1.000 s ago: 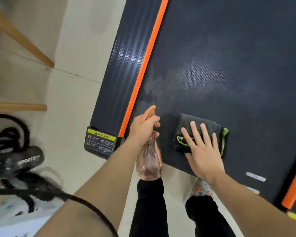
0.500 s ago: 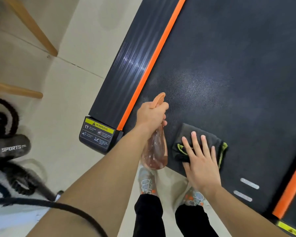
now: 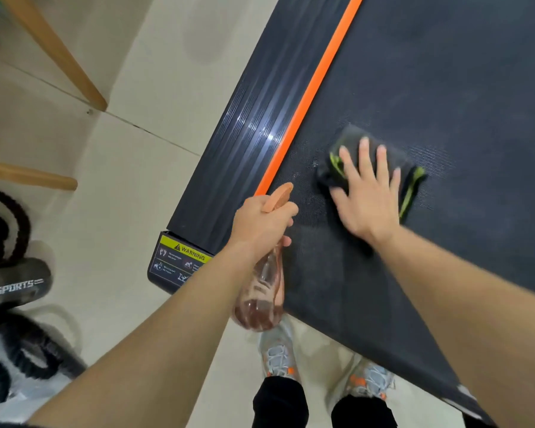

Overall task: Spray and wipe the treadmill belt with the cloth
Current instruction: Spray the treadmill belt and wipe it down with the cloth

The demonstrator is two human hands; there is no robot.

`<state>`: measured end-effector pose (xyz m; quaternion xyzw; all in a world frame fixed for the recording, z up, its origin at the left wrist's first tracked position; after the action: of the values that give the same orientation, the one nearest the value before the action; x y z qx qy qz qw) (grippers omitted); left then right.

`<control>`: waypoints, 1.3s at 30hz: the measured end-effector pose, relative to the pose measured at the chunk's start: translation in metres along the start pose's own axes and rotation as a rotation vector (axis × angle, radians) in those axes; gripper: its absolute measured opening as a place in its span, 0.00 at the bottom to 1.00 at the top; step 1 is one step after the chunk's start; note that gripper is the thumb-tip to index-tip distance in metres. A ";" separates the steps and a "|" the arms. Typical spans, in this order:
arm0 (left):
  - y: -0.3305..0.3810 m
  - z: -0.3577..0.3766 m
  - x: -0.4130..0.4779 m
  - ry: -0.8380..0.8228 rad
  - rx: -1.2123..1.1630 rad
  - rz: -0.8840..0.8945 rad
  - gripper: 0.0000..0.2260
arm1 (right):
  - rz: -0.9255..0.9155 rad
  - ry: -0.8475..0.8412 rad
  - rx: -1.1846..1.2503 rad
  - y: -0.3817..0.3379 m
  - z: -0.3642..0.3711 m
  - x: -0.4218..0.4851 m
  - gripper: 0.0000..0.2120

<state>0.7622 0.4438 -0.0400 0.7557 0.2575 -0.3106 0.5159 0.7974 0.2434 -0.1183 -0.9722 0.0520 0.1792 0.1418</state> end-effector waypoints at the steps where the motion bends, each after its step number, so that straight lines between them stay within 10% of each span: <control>1: -0.002 -0.004 0.001 -0.005 -0.052 0.010 0.06 | 0.001 0.029 0.019 -0.011 -0.008 0.030 0.33; 4: -0.009 -0.014 0.007 -0.006 -0.176 0.019 0.17 | -0.050 0.080 0.006 -0.043 -0.006 0.057 0.33; 12: -0.027 -0.028 -0.003 0.079 -0.148 -0.033 0.06 | -0.685 -0.213 -0.205 -0.045 0.053 -0.095 0.39; 18: -0.049 -0.017 -0.005 0.036 -0.180 -0.040 0.16 | -0.506 -0.058 -0.193 -0.041 0.004 0.030 0.36; 39: -0.128 0.048 -0.105 0.193 -0.295 -0.216 0.07 | -0.326 -0.227 -0.227 0.044 0.063 -0.215 0.37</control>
<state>0.5912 0.4347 -0.0553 0.6662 0.4281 -0.2491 0.5575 0.5694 0.2306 -0.1076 -0.9510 -0.1424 0.2669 0.0637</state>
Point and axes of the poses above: each hand's wrist, its own x-axis towards the middle knuckle, its own z-axis out of the palm, y = z × x, the point moved 5 cm from there along x, towards the middle knuckle, and after that the axes turned 2 degrees about z, right-handed, at the moved point
